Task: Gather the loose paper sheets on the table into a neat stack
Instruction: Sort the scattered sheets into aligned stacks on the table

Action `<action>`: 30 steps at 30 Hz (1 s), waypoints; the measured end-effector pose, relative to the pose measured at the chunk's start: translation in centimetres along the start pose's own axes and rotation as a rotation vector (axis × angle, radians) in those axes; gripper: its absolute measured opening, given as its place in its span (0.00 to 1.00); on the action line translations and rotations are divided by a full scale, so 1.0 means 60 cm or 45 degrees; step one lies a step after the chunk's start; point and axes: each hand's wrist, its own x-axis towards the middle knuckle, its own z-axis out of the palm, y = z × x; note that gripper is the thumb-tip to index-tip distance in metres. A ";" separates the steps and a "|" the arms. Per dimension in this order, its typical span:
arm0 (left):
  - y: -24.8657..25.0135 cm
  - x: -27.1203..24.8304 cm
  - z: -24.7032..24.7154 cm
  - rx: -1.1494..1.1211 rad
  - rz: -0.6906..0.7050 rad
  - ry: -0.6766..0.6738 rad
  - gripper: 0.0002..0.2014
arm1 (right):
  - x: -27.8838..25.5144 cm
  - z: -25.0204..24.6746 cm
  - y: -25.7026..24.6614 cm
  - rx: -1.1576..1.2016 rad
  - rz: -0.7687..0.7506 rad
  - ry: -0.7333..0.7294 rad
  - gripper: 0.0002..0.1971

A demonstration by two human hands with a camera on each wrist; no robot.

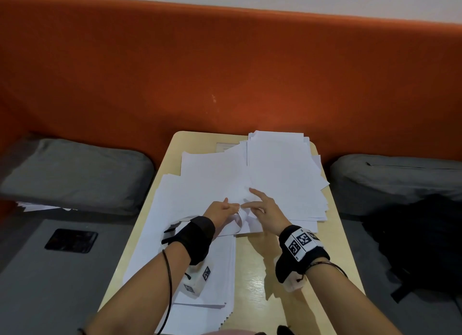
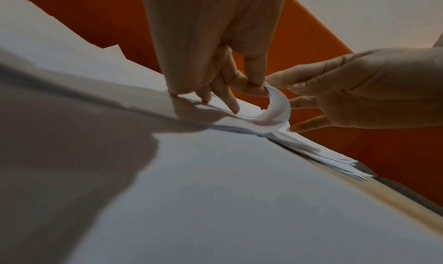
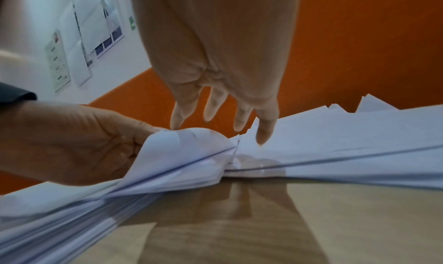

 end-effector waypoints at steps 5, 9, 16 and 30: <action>-0.007 0.005 -0.001 -0.078 -0.001 0.017 0.09 | 0.006 0.000 -0.005 0.019 0.074 -0.065 0.14; -0.010 0.009 0.004 -0.066 0.010 0.016 0.10 | 0.004 0.001 0.014 0.060 0.220 -0.046 0.13; -0.033 0.018 -0.007 0.091 0.077 -0.087 0.07 | 0.010 0.002 0.012 0.307 0.247 0.091 0.10; -0.042 0.044 0.007 0.208 0.071 0.053 0.11 | 0.034 -0.006 0.015 0.706 0.301 -0.027 0.13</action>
